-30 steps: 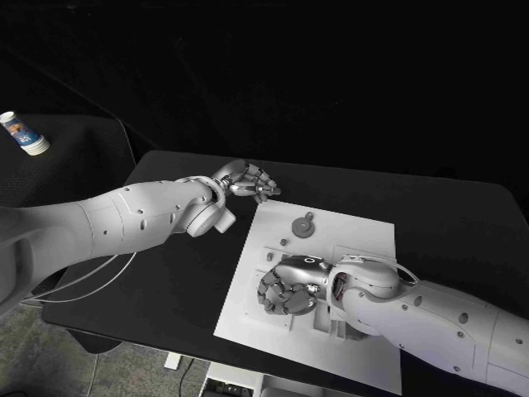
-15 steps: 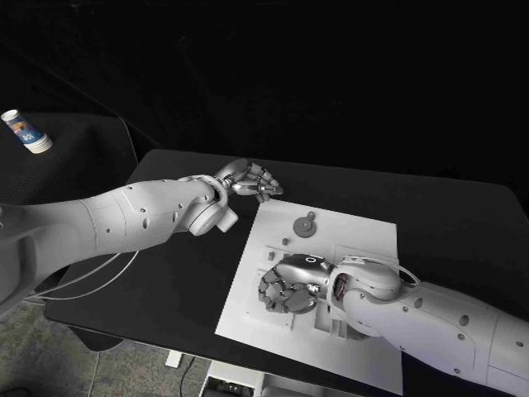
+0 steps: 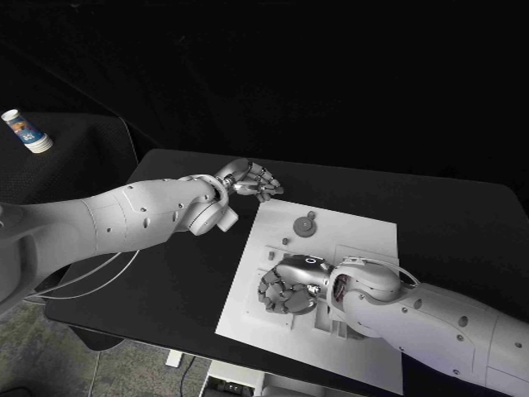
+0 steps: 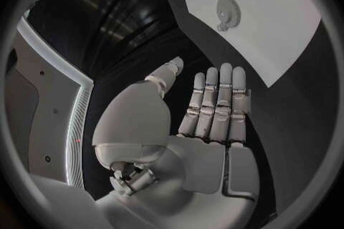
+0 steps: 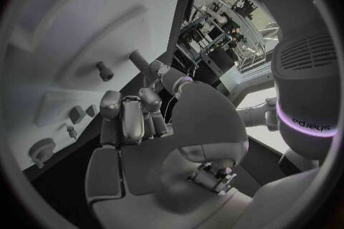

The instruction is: Assemble the parts on the task board

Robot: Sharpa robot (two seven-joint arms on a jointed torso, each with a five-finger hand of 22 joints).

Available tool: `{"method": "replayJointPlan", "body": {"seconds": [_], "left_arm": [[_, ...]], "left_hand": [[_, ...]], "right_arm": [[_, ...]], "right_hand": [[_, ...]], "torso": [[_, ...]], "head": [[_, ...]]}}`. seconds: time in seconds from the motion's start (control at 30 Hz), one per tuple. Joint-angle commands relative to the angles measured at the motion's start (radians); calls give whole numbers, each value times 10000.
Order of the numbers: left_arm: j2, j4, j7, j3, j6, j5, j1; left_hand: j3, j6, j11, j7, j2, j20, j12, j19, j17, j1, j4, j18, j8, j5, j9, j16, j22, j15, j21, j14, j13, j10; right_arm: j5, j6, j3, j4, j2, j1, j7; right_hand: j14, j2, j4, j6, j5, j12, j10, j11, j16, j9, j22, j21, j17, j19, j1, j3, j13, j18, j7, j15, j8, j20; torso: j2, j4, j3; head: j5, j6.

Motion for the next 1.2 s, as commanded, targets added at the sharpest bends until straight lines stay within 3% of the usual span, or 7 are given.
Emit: {"method": "replayJointPlan", "body": {"seconds": [0.03, 0.63, 1.2], "left_arm": [[19, 21, 96, 10, 112, 8, 6], [7, 26, 82, 10, 120, 7, 7], [-21, 43, 73, 10, 118, 4, 8]], "left_hand": [[-32, 27, 30, 63, 36, -8, -44, -71, -10, 41, 51, 180, -22, -23, -6, -50, 14, -32, -59, -68, -15, -39], [-32, 26, 30, 62, 38, -8, -52, -74, -14, 43, 53, 178, -23, -23, -6, -56, 15, -31, -63, -70, -15, -40], [-32, 25, 31, 62, 40, -8, -61, -78, -19, 44, 55, 176, -24, -23, -7, -62, 16, -29, -67, -72, -15, -42]], "right_arm": [[-30, 37, -6, -6, 35, -38, 100], [-118, 170, -8, -126, -14, -38, 8], [-177, 179, -11, -121, -109, -38, -46]], "right_hand": [[-78, 110, -15, 1307, 39, -55, -61, -8, 82, 222, 17, 756, -14, -48, -26, 50, -8, 187, 631, 0, 193, 16], [-92, 119, -20, 1294, 40, -57, -69, -5, 80, 218, 18, 759, -21, -50, -27, 55, -9, 187, 634, 2, 181, 16], [-111, 122, -25, 1286, 40, -58, -76, -2, 77, 215, 20, 761, -32, -52, -29, 58, -9, 187, 636, 4, 173, 15]], "torso": [[4, -1, -2], [1, -4, 1], [2, -5, 1]], "head": [[-4, -11], [-19, -12], [48, -41]]}}
